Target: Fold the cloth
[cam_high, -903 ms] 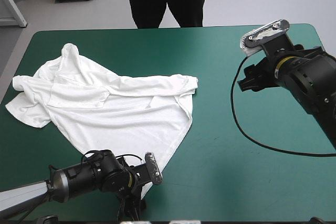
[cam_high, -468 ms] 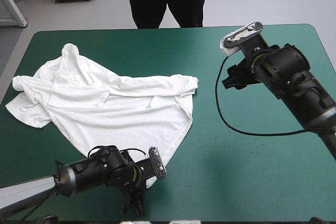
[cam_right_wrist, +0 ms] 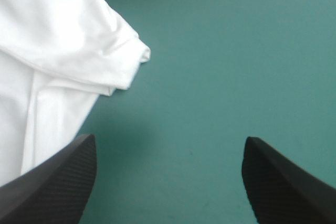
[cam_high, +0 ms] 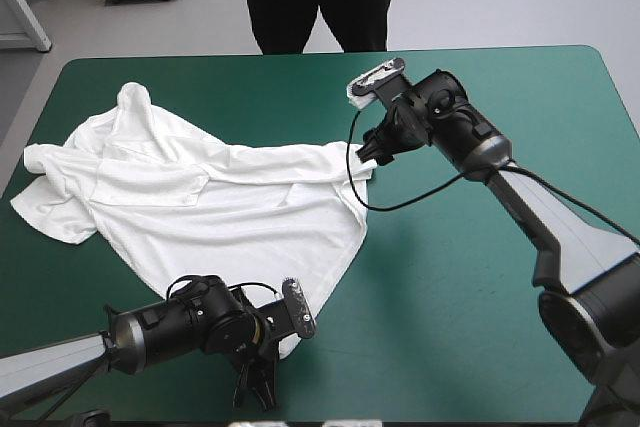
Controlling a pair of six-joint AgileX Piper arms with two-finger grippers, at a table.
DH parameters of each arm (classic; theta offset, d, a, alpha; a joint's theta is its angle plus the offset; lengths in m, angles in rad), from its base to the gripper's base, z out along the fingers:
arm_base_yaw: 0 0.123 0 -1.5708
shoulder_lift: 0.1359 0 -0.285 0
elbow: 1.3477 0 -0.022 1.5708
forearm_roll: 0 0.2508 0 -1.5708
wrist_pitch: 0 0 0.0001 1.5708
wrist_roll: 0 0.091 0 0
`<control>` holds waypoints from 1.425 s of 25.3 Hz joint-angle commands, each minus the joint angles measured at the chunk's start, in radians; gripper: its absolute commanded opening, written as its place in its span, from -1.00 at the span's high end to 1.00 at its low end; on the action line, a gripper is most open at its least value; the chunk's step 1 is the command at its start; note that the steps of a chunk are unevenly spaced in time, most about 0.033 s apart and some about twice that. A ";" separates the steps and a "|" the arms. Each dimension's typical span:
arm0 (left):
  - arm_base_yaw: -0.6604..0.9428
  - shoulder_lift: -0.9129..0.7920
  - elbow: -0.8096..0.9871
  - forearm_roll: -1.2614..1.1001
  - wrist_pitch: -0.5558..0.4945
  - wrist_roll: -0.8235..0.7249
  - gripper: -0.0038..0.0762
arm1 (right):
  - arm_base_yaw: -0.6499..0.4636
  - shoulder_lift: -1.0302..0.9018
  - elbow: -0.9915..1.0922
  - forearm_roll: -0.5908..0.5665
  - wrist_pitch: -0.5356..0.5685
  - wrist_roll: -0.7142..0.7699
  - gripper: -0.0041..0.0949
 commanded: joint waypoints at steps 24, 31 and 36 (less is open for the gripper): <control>-0.015 0.033 0.017 -0.200 -0.003 -0.048 0.93 | -0.129 0.391 -0.263 0.412 -0.159 -0.175 -0.37; -0.015 0.031 0.017 -0.170 -0.041 -0.071 0.93 | -0.129 0.429 -0.261 0.464 -0.104 -0.193 0.94; -0.015 -0.070 -0.143 0.055 0.129 -0.248 0.93 | -0.166 0.340 -0.263 0.477 -0.057 -0.189 0.95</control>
